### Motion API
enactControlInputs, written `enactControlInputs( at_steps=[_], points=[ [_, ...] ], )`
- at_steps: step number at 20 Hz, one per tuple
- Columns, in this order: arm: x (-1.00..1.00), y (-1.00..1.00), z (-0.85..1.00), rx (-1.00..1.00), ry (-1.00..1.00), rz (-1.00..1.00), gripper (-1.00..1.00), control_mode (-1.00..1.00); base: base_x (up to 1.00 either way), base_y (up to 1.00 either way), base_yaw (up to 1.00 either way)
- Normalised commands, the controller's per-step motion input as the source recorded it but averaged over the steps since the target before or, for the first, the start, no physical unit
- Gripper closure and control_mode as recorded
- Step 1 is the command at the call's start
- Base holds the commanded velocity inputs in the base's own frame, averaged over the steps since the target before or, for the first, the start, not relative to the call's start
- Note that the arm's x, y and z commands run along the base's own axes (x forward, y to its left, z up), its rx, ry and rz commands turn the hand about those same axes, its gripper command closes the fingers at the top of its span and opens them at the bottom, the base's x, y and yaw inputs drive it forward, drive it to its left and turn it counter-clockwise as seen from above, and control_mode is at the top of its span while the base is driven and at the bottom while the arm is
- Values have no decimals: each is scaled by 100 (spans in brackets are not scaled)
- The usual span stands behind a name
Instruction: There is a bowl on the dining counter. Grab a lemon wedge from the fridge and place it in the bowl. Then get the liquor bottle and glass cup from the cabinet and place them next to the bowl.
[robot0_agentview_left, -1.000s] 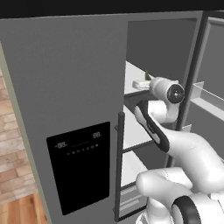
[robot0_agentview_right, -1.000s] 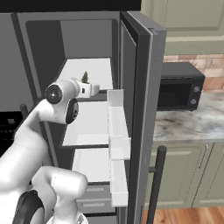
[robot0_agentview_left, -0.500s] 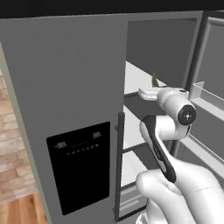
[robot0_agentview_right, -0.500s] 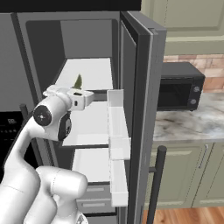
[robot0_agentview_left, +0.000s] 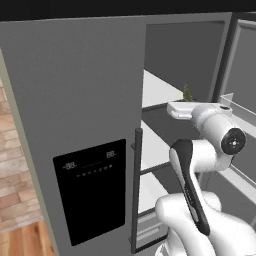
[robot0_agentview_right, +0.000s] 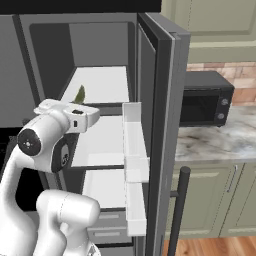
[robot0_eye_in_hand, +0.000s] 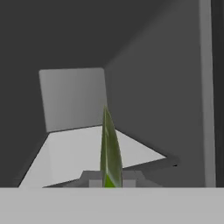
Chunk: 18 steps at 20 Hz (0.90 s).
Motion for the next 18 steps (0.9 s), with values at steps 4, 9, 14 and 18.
enactControlInputs(
  at_steps=[4,9,14,18],
  points=[
    [-61,5,50,0,5,0,100,-100,0,0,0],
    [-67,8,26,0,13,0,100,-100,0,0,0],
    [-73,5,0,0,14,0,100,-100,0,0,0],
    [-69,3,0,0,12,0,100,-100,0,0,0]
  ],
)
